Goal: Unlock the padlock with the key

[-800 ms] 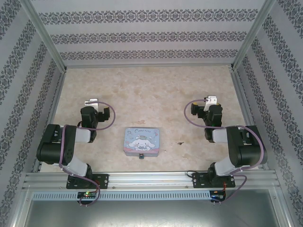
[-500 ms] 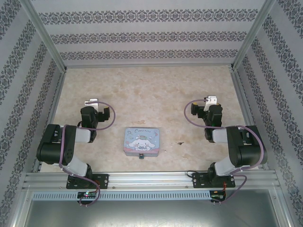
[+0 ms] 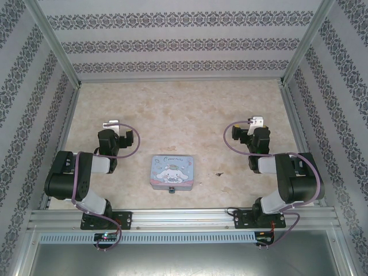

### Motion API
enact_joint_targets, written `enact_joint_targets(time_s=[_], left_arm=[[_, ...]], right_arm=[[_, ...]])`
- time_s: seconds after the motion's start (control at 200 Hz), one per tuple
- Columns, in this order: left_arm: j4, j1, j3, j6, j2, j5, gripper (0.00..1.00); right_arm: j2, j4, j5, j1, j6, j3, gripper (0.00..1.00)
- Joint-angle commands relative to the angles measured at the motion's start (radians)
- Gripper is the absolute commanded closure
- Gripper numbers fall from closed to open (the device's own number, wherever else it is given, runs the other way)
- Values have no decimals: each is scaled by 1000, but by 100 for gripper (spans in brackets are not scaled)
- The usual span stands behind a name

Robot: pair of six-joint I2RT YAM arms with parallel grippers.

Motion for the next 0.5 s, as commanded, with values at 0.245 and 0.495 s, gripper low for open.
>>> enact_joint_targets(time_s=[0.245, 0.495], left_arm=[[-369, 10, 172, -22, -167, -31, 0], [-789, 1, 292, -314, -401, 30, 0]], right_arm=[[-258, -338, 113, -5, 80, 93, 2], [-330, -530, -293, -102, 551, 195, 2]])
